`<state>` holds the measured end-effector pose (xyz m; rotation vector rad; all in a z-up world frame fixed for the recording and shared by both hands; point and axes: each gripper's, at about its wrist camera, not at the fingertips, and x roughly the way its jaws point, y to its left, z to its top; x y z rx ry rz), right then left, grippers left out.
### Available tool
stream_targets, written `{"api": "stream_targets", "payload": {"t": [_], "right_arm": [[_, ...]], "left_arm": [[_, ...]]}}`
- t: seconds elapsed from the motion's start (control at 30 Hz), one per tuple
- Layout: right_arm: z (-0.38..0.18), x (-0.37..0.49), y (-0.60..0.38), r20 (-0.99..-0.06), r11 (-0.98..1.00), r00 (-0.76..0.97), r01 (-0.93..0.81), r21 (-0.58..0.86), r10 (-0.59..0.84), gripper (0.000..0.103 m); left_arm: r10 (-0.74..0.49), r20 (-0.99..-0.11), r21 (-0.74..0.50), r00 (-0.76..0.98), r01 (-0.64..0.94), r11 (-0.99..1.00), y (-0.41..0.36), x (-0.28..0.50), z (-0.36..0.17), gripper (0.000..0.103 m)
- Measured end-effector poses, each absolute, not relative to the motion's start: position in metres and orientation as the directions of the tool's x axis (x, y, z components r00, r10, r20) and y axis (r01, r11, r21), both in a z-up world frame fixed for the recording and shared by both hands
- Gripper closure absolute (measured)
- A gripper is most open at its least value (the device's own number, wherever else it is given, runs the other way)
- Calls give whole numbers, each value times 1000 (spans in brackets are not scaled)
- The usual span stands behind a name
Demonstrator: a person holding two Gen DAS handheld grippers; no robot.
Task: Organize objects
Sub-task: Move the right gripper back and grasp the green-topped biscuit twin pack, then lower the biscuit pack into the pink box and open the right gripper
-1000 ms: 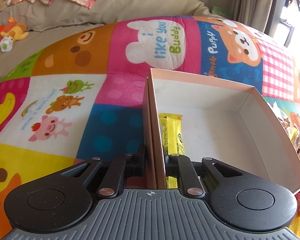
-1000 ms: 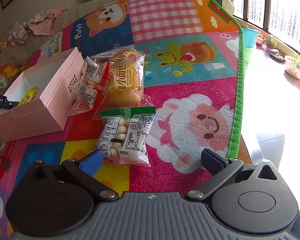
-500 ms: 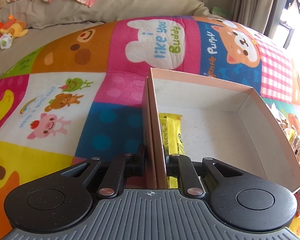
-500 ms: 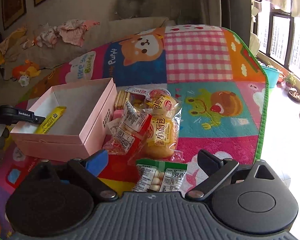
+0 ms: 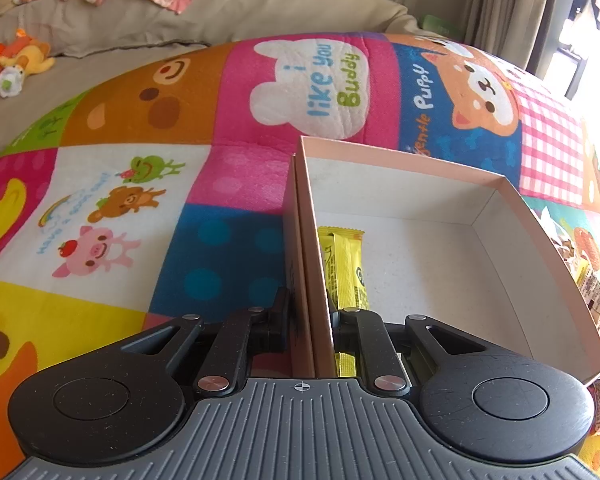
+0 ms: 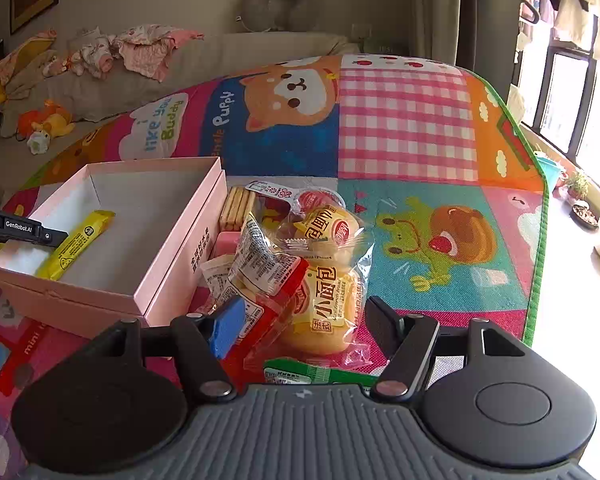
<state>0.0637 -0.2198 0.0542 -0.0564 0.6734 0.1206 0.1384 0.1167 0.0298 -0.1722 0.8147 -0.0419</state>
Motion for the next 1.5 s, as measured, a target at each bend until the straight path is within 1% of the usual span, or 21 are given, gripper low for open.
{"api": "stream_targets", "payload": {"t": [0.1, 0.17, 0.27, 0.33, 0.4, 0.43, 0.47, 0.57, 0.77, 0.97, 1.1, 1.27, 1.37, 1.5], "right_arm": [[49, 55, -227, -641, 991, 763, -131, -23, 86, 33], [43, 51, -233, -666, 992, 741, -128, -14, 86, 28], [33, 48, -241, -710, 994, 697, -109, 26, 95, 24], [25, 43, -246, -727, 993, 678, -94, 65, 111, 24], [21, 39, -246, -734, 991, 665, -99, 94, 136, 34], [22, 36, -244, -735, 988, 660, -113, 107, 155, 45], [23, 34, -242, -737, 986, 656, -123, 109, 163, 49], [30, 25, -234, -746, 982, 641, -161, 97, 179, 55], [57, -6, -223, -756, 959, 599, -245, 141, 264, 56], [106, -24, -201, -687, 911, 611, -358, 204, 394, 56], [127, 2, -178, -638, 877, 610, -402, 262, 470, 56], [139, 65, -143, -598, 847, 601, -407, 343, 530, 56], [140, 105, -117, -582, 859, 633, -394, 327, 511, 56], [123, 156, -88, -612, 878, 629, -351, 326, 479, 55]], "left_arm": [[-104, -720, -170, 686, -29, 985, 117, 139, 30, 87], [-103, -721, -170, 686, -31, 985, 116, 138, 30, 87], [-101, -721, -170, 686, -33, 985, 116, 138, 30, 87], [-102, -722, -169, 685, -31, 985, 115, 137, 30, 87], [-101, -723, -166, 684, -30, 986, 115, 137, 30, 87], [-100, -724, -164, 683, -30, 986, 115, 137, 31, 87], [-99, -724, -164, 683, -30, 986, 115, 137, 31, 87], [-101, -724, -166, 683, -31, 986, 115, 137, 31, 87], [-102, -723, -167, 684, -30, 985, 114, 136, 31, 87], [-105, -720, -172, 686, -30, 985, 115, 135, 30, 86], [-112, -720, -181, 685, -30, 983, 116, 134, 30, 86], [-117, -720, -188, 684, -30, 982, 117, 134, 30, 86], [-122, -720, -192, 683, -28, 981, 118, 133, 30, 86], [-132, -719, -203, 683, -26, 979, 120, 132, 30, 86]]}}
